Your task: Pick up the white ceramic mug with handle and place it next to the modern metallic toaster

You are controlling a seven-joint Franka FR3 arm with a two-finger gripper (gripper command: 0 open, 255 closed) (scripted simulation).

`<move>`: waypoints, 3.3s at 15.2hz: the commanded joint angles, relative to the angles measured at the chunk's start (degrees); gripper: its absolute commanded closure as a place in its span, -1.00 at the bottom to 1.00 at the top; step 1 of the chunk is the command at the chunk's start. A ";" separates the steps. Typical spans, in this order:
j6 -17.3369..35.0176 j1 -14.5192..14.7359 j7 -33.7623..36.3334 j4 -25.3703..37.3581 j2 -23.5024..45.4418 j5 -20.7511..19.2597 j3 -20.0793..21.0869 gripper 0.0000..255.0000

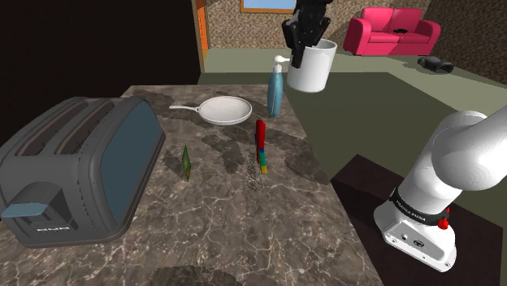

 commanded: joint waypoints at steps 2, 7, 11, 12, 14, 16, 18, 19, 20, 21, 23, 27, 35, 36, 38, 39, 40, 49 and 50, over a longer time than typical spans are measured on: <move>-0.77 -0.38 0.78 3.59 2.84 -0.49 0.76 1.00; 0.35 -1.43 4.74 13.95 14.67 -3.30 4.70 1.00; -0.32 -1.38 8.49 24.08 25.02 -7.20 7.77 1.00; -0.76 -1.12 9.48 26.95 27.78 -8.43 8.47 1.00; -2.04 -0.18 11.44 33.22 33.54 -11.18 9.68 1.00; -3.93 1.42 13.27 40.36 39.70 -14.29 10.59 1.00; -6.59 3.90 14.78 48.81 46.37 -17.70 11.04 1.00; -7.45 4.78 15.08 51.33 48.23 -18.61 11.00 1.00; -6.40 4.55 15.06 49.83 47.72 -18.30 10.86 1.00; -5.36 4.28 15.05 48.36 47.24 -18.04 10.82 1.00; -3.41 3.77 15.05 45.68 46.43 -17.61 10.78 1.00; 0.31 2.96 15.09 40.79 45.13 -16.95 10.69 1.00; 7.13 1.96 15.30 32.61 43.61 -16.28 10.50 1.00; 7.94 1.87 15.35 31.71 43.51 -16.25 10.48 1.00; 9.54 1.72 15.45 29.97 43.36 -16.21 10.43 1.00; 10.32 1.66 15.51 29.13 43.30 -16.21 10.40 1.00; 11.10 1.60 15.57 28.31 43.27 -16.21 10.38 1.00; 17.86 1.29 16.34 21.81 43.61 -16.69 10.13 1.00; 18.58 1.28 16.45 21.18 43.72 -16.78 10.09 1.00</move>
